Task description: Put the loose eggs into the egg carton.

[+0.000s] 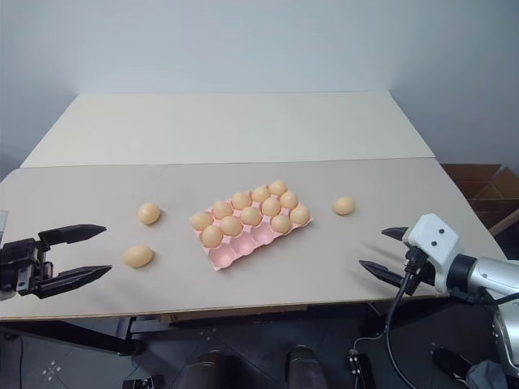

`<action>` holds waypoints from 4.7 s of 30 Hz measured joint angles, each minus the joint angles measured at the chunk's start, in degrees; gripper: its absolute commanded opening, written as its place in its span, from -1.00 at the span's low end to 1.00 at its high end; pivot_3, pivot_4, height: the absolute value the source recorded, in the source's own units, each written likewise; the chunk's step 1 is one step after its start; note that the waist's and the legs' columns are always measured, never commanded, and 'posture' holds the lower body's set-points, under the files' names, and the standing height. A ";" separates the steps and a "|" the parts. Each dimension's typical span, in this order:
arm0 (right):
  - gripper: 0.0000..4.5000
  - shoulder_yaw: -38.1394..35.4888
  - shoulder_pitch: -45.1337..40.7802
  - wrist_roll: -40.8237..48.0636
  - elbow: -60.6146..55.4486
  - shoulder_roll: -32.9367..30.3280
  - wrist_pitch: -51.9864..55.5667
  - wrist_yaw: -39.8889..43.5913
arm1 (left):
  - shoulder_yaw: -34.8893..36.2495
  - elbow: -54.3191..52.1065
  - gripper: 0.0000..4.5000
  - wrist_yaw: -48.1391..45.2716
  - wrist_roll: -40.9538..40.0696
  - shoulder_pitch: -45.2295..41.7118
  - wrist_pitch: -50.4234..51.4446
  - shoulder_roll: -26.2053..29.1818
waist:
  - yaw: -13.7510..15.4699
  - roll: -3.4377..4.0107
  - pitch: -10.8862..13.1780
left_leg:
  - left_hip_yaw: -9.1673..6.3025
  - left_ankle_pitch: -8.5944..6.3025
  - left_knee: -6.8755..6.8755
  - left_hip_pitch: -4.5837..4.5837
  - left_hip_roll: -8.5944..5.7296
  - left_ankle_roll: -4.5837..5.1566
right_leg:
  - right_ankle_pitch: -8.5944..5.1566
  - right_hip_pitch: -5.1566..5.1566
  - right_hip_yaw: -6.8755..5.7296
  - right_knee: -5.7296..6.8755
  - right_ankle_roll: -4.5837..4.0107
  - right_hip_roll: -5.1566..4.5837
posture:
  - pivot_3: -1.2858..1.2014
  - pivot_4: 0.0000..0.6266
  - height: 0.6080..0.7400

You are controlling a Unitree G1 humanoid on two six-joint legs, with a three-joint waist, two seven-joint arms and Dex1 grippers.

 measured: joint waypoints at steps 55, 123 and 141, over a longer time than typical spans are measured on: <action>0.68 44.00 -34.38 -15.49 4.80 24.63 14.71 -17.89 | -1.12 1.36 1.00 0.04 0.97 -5.74 -0.55 0.64 | -0.04 -0.02 -0.02 | -0.02 0.03 -0.21 -0.10 -0.02 -0.05 | 0.38 -0.14 -0.10 -0.04 -0.29 0.01 | 0.03 -0.52 1.00; 1.00 5.92 -9.43 10.56 -1.35 -1.99 -1.60 2.49 | -33.53 9.92 -0.10 5.95 21.94 -33.60 -9.99 -9.57 | 1.57 -0.11 -0.06 | -0.07 0.02 0.16 -0.19 -0.12 -0.01 | 0.48 0.10 -0.08 -0.13 -0.02 -0.03 | 0.03 -0.52 1.00; 1.00 5.93 -6.55 12.17 -5.85 -0.96 -0.40 -3.70 | -53.37 17.35 -0.10 11.12 34.32 -44.76 -12.49 -25.90 | 1.16 -0.12 -0.06 | -0.19 -0.01 0.19 -0.28 -0.15 0.05 | 0.50 0.03 -0.01 -0.17 0.00 0.05 | 0.03 -0.52 1.00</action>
